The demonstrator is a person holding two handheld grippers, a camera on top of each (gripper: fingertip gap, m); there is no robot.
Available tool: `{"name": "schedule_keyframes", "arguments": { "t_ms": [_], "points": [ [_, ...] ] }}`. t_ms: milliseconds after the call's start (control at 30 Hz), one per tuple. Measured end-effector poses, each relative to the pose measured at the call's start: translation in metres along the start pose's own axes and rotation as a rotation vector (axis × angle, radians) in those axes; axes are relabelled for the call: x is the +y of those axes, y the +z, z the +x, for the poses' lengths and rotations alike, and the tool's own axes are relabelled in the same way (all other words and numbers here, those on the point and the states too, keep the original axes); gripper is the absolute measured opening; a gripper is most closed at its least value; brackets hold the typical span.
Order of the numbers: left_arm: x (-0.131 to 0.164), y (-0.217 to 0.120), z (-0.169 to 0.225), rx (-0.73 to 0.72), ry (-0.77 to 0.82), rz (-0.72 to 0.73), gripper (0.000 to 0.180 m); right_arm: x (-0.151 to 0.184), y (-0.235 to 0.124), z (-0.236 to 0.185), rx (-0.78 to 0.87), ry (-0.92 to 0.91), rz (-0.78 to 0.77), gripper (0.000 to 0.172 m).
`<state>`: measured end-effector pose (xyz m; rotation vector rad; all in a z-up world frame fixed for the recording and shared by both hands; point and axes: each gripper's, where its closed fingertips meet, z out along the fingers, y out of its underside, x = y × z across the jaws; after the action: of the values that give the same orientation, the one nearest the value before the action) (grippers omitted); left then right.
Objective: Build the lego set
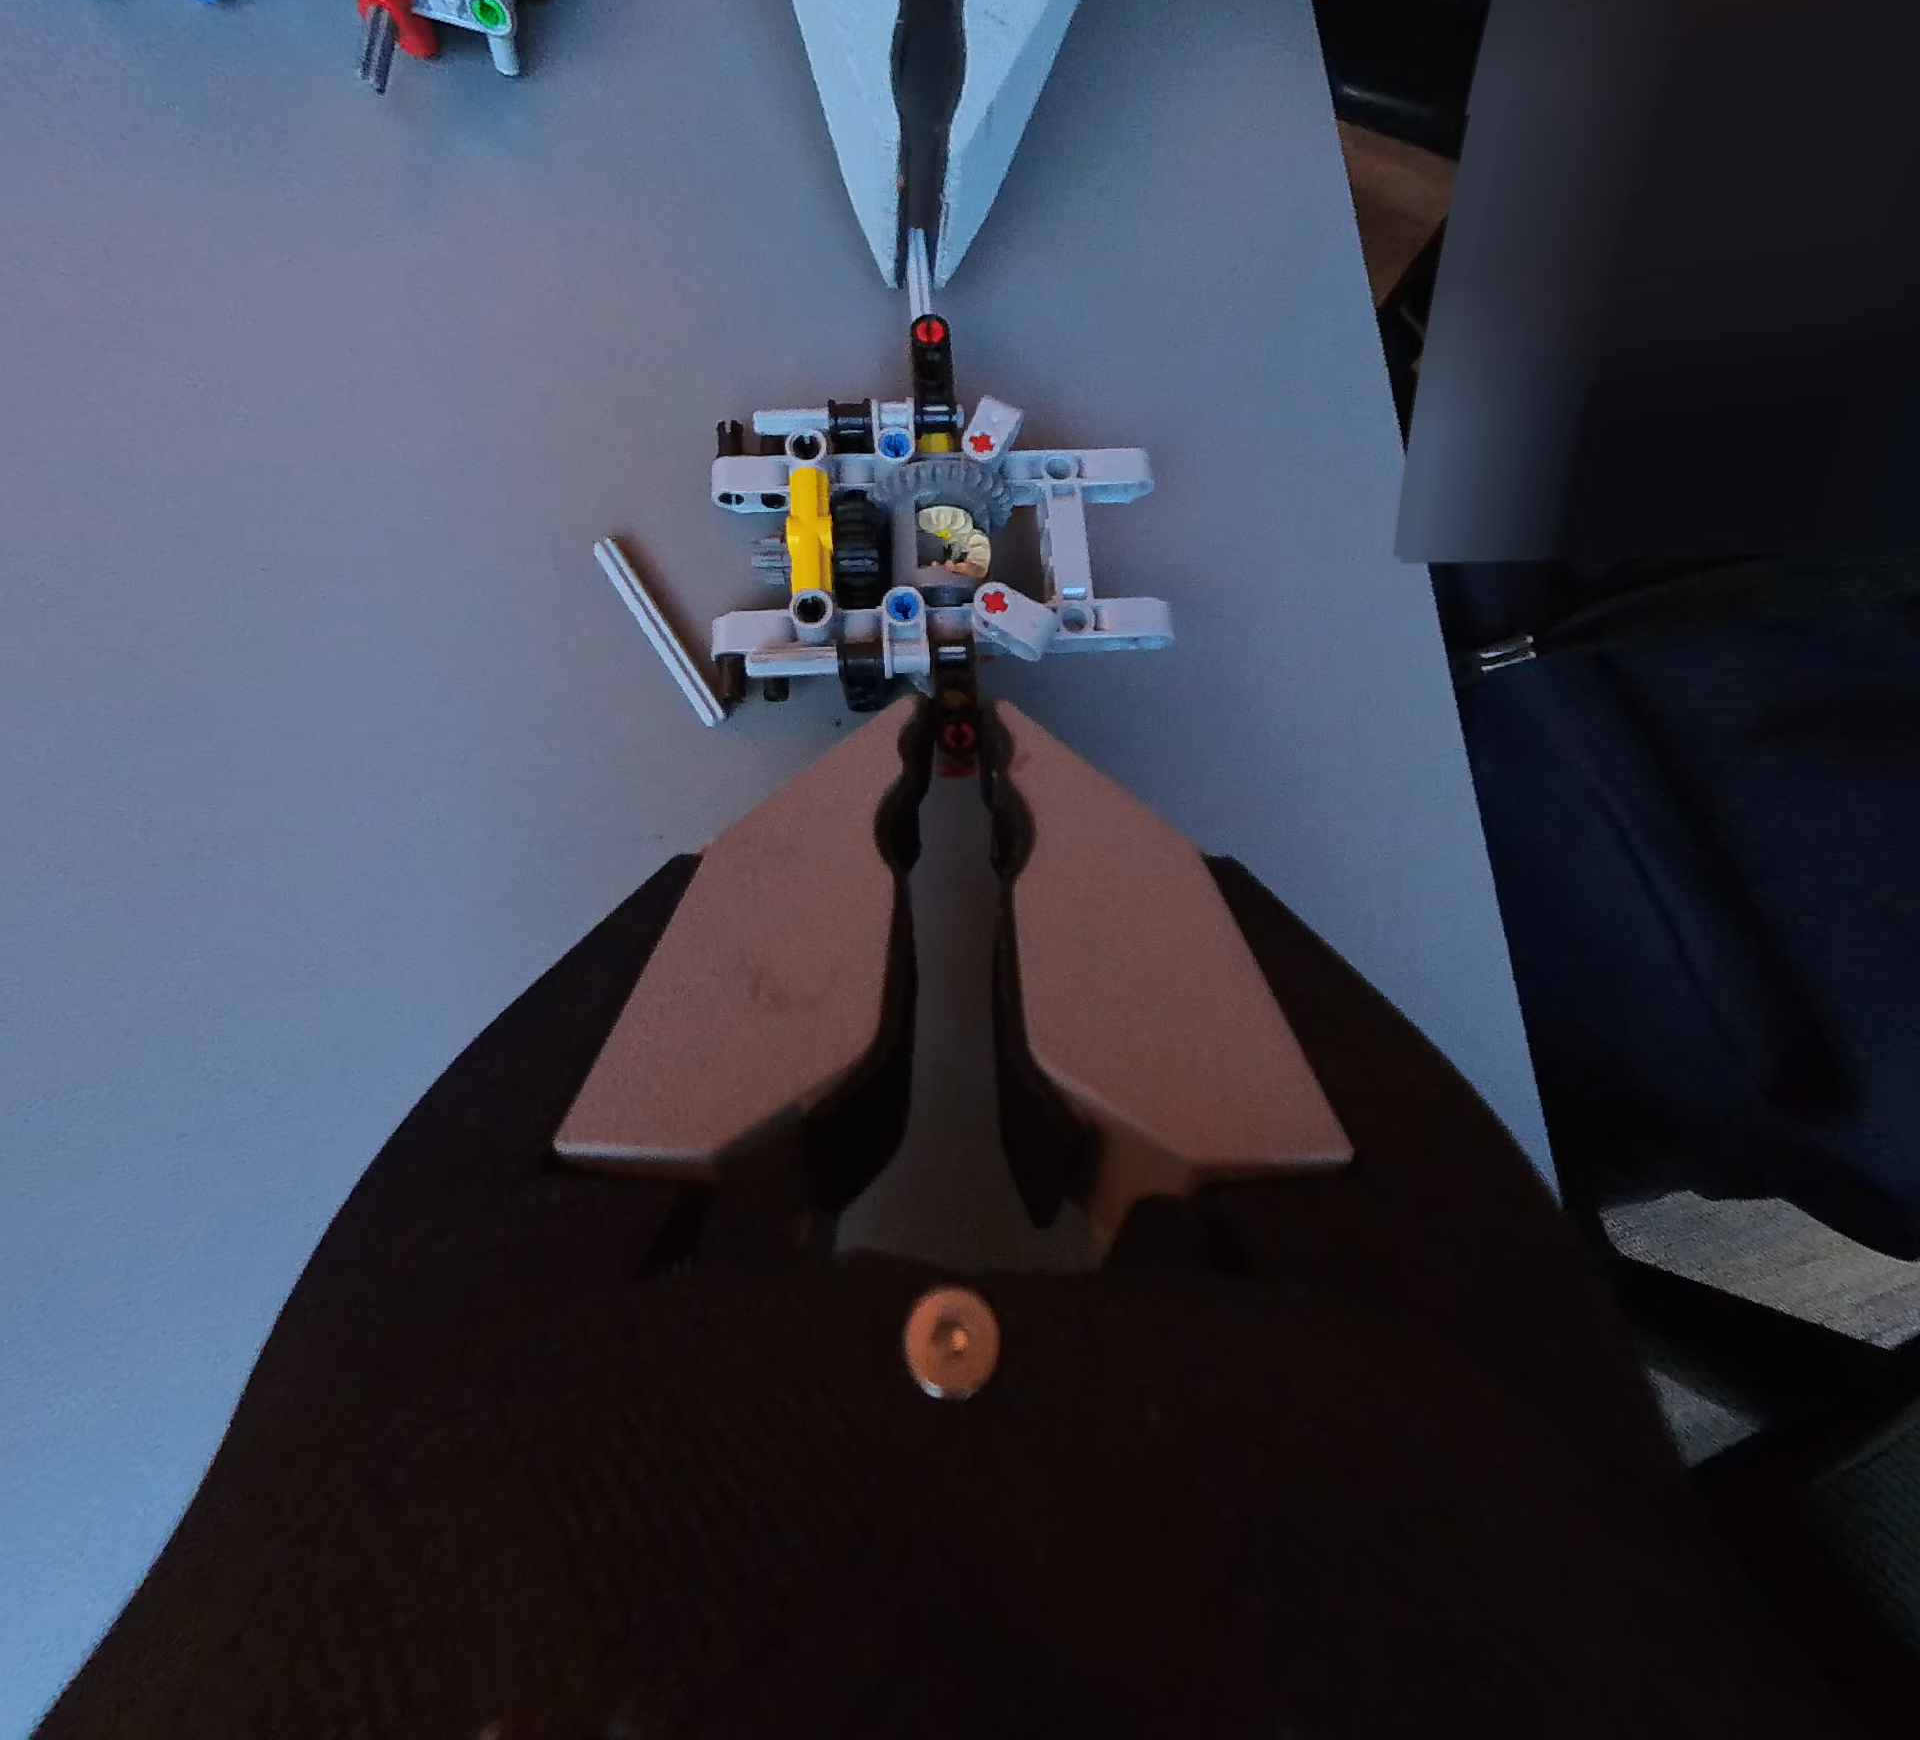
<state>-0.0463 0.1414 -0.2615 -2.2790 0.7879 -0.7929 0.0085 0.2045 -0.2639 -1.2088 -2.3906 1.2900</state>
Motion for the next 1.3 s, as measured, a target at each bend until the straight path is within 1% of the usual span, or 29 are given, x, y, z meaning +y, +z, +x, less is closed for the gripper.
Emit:
{"name": "schedule_keyframes", "arguments": {
  "t_ms": [167,300,400,500,567,633,700,767,900,1167,1300],
  "points": [
    [-0.001,0.005,-0.004,-0.059,0.056,-0.009,0.006,0.003,0.003,-0.004,-0.004,-0.026,-0.028,0.002],
    [-0.001,0.005,-0.004,-0.067,0.061,-0.007,0.006,0.003,0.003,-0.006,-0.016,-0.015,-0.03,0.001],
    [0.0,0.005,-0.004,-0.076,0.068,-0.014,0.006,0.003,0.004,-0.007,0.011,-0.066,-0.035,0.001],
    [0.001,0.004,-0.004,-0.083,0.067,-0.022,0.005,0.002,0.004,-0.006,0.077,-0.143,-0.041,0.001],
    [0.001,0.004,-0.005,-0.075,0.047,-0.019,0.005,0.0,0.004,-0.005,0.102,-0.155,-0.043,0.002],
    [0.0,0.003,-0.005,-0.055,0.011,-0.007,0.005,0.0,0.005,-0.004,0.074,-0.099,-0.035,0.002],
    [-0.002,0.003,-0.005,-0.029,-0.048,0.016,0.005,0.0,0.005,-0.003,-0.006,0.037,-0.02,0.002],
    [-0.004,0.003,-0.008,-0.011,-0.112,0.042,0.005,-0.002,0.001,0.001,-0.051,0.142,0.008,0.002],
    [-0.009,0.001,-0.009,0.033,-0.192,0.088,0.006,-0.008,-0.005,0.003,-0.125,0.268,0.08,0.002],
    [-0.016,-0.004,-0.008,0.103,-0.29,0.149,0.006,-0.012,-0.008,0.003,-0.209,0.395,0.128,0.001],
    [-0.017,-0.005,-0.007,0.118,-0.313,0.159,0.005,-0.014,-0.009,0.004,-0.216,0.417,0.149,0.001]
  ]
}}
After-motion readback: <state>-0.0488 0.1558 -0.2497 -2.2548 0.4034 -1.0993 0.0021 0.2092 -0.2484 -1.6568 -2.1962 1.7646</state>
